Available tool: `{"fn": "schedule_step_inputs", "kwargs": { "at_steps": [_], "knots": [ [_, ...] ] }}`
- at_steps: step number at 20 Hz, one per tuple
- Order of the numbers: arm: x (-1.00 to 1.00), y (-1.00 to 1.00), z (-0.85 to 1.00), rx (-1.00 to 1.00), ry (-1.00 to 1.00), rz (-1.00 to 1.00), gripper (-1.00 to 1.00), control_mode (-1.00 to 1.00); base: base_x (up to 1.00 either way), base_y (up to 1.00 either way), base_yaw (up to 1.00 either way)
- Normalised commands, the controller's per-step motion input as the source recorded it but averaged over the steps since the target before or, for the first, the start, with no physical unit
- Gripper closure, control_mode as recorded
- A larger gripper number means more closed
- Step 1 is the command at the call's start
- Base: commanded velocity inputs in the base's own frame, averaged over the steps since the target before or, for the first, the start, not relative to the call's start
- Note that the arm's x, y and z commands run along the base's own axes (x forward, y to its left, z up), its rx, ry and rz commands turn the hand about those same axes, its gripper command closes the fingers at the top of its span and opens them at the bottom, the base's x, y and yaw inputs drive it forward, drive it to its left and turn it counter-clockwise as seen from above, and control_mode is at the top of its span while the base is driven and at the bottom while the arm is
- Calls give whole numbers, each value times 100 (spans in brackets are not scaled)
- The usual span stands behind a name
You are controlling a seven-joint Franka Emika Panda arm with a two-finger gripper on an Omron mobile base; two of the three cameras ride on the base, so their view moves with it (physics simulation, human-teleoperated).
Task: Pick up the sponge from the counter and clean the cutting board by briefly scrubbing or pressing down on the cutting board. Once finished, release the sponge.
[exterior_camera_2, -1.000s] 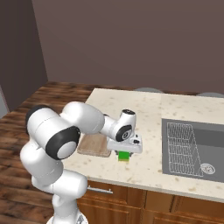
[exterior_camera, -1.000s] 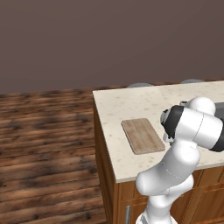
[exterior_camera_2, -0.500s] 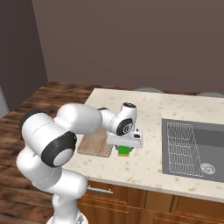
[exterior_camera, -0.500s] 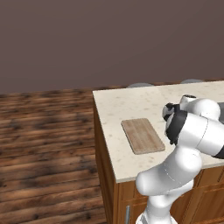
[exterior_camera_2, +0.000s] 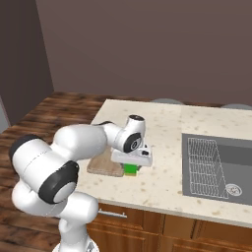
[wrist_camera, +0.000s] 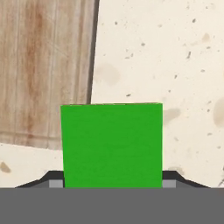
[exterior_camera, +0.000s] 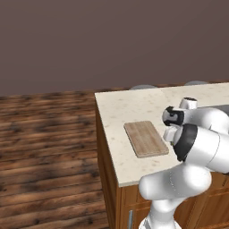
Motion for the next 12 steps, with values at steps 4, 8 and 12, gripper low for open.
{"fn": "schedule_step_inputs", "kwargs": {
  "at_steps": [4,8,12],
  "knots": [
    [0,58,0,0,0,0,100,-100,0,0,0],
    [5,48,6,0,0,0,100,-100,0,0,0],
    [14,20,9,0,0,0,100,-100,0,0,0]
  ]
}}
